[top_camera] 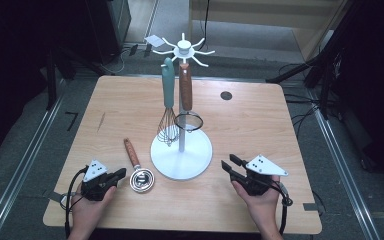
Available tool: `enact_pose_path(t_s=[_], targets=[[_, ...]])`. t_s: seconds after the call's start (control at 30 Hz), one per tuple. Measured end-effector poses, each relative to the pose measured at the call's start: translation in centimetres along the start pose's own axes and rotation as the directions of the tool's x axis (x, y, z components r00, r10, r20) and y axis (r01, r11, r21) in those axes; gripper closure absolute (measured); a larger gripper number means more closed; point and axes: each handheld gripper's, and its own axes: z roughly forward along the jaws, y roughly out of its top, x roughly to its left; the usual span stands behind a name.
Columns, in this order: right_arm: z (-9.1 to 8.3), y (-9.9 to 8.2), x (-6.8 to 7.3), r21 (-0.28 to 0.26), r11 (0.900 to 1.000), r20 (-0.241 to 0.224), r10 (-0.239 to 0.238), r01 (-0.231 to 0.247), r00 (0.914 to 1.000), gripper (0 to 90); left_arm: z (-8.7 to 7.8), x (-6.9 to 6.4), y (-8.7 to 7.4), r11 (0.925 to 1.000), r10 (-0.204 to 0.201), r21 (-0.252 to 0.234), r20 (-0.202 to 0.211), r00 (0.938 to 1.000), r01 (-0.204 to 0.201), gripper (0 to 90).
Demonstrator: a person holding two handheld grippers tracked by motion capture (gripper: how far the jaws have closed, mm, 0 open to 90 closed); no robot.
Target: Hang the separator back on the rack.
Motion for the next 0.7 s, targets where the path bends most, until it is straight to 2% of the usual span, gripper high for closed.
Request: enact_pose_path(t_s=[0.17,0.23,0.37,0.53,0.7], targets=[[-0.3,-2.1,-0.3,0.06,0.998,0.018,0.021,-0.022,0.9996,59.5,0.7,-0.2,0.1,0.9998,-0.006,0.018,-0.002,1.0,0.006,90.0],[-0.2,-2.4,-0.4,0.072,0.9963,0.015,0.045,-0.046,0.9989,57.5,0.9,-0.4,0.1,0.9997,-0.007,0.024,0.004,1.0,0.006,90.0],[0.6,-2.6,-0.7,0.093,0.9926,0.04,0.074,-0.078,0.9964,54.9,1.2,-0.4,0.1,0.9995,-0.01,0.031,0.007,0.9999,0.01,89.2],[1.7,-2.9,-0.5,0.133,0.988,0.052,0.072,-0.079,0.996,52.9,1.3,-0.2,0.2,0.9993,-0.026,0.028,0.014,0.9996,0.025,87.6],[2.1,-2.9,-0.2,0.14,0.9876,0.036,0.066,-0.071,0.9972,52.9,1.5,-0.3,0.3,0.999,-0.013,0.043,0.019,0.9997,0.012,86.3]])
